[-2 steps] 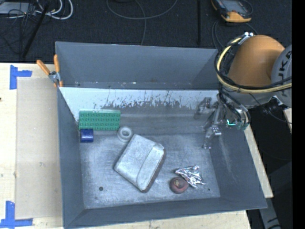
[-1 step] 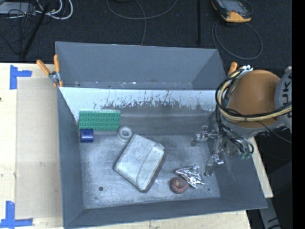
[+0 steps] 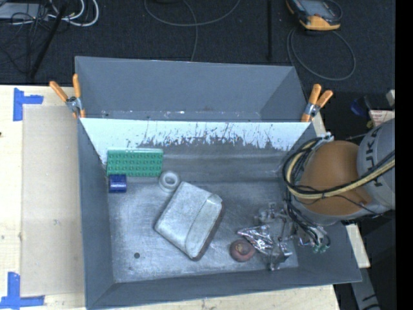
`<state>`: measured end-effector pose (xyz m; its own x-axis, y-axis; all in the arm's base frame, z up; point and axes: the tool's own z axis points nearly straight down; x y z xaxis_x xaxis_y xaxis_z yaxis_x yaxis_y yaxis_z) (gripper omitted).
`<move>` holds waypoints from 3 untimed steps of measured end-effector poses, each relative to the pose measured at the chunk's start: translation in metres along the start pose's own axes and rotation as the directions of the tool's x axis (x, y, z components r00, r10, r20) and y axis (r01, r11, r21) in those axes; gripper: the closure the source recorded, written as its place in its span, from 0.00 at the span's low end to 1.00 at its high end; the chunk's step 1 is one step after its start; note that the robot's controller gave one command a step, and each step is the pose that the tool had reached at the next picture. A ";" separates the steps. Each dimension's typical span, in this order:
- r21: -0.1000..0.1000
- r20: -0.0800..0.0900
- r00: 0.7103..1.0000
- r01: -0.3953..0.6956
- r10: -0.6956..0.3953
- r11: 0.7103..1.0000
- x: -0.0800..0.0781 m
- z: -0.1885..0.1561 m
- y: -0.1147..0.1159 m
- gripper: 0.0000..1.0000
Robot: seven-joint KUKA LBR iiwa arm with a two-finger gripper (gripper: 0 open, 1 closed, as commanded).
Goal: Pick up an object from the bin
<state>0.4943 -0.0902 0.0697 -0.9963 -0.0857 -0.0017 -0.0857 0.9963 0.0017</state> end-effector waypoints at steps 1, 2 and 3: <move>0.001 -0.004 1.000 0.006 -0.006 1.000 0.000 -0.002 0.000 1.00; 0.002 0.006 0.996 -0.091 0.091 0.996 -0.001 -0.116 0.010 1.00; 0.002 0.002 0.997 -0.075 0.075 0.997 -0.008 -0.151 0.009 1.00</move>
Offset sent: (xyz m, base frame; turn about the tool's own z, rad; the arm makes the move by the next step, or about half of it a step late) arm 0.0000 0.0000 0.0000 0.0000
